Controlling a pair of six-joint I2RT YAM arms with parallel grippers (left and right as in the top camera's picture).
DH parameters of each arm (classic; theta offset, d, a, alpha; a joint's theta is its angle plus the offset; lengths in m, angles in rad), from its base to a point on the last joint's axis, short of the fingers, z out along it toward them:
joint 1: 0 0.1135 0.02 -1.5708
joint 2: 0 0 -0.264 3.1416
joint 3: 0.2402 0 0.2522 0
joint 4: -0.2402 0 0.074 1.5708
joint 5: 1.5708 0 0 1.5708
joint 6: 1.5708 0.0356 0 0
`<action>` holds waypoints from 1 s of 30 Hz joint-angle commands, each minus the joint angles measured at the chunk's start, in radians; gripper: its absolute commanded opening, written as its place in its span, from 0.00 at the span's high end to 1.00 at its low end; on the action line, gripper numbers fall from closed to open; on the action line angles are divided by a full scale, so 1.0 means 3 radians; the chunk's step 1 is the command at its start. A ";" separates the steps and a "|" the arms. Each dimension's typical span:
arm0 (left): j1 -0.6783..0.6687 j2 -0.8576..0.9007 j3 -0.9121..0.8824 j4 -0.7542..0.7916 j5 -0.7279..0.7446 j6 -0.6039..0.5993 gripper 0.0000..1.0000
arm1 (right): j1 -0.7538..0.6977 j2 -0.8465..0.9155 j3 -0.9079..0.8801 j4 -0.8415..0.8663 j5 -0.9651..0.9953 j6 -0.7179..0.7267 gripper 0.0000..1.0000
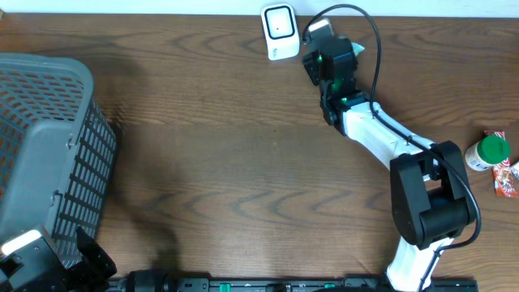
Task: Scan the item barcode
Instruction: 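Lift the wipes pack up toward the white scanner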
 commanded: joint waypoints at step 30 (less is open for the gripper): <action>0.0011 -0.0023 0.0010 0.0000 -0.0009 -0.0006 0.12 | -0.0145 0.0398 0.0071 -0.0664 0.0486 0.2213 0.01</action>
